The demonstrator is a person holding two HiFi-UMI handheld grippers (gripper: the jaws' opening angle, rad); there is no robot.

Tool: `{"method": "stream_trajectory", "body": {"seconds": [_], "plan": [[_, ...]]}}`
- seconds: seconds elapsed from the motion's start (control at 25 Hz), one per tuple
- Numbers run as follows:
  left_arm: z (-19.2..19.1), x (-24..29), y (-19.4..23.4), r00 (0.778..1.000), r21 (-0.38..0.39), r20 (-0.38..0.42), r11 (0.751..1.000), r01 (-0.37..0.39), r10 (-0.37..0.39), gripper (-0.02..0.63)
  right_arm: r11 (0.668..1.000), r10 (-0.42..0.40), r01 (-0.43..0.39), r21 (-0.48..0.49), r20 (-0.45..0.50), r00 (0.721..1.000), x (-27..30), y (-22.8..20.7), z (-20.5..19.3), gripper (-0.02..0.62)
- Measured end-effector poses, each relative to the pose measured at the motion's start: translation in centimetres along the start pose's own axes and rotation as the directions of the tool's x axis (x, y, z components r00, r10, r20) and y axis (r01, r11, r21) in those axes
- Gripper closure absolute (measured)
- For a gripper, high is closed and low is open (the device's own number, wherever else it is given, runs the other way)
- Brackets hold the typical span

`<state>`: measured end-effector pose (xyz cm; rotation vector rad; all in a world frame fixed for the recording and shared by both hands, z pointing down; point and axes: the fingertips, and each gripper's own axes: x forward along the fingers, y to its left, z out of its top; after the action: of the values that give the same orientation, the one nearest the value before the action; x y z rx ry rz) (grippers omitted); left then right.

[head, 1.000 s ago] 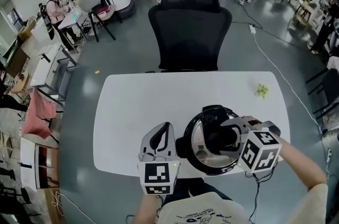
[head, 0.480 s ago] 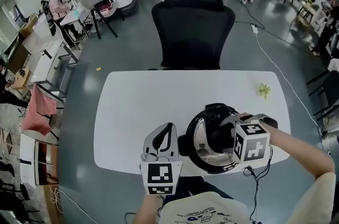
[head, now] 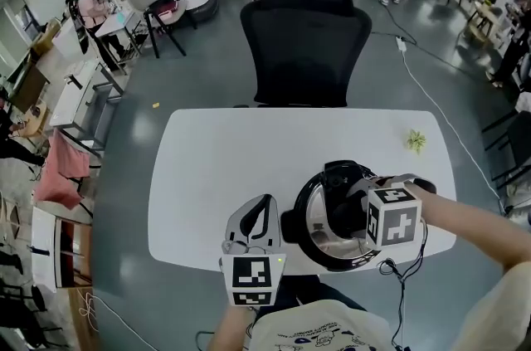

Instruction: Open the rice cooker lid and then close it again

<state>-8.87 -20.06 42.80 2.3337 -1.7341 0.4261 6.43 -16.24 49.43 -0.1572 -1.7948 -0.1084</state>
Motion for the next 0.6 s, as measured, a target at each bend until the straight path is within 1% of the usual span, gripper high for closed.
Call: {"method": "stream_trajectory", "body": {"seconds": [0.36, 0.6], "plan": [[-0.08, 0.19, 0.4, 1.0, -0.011, -0.005, 1.0, 0.006, -0.006, 0.592, 1.0, 0.0, 0.0, 0.008, -0.003, 1.0, -0.14, -0.19, 0.41, 0.299], [-0.15, 0.01, 0.57, 1.0, -0.021, -0.003, 1.0, -0.002, 0.002, 0.592, 1.0, -0.01, 0.01, 0.029, 0.012, 1.0, -0.26, 0.22, 0.34, 0.301]]}}
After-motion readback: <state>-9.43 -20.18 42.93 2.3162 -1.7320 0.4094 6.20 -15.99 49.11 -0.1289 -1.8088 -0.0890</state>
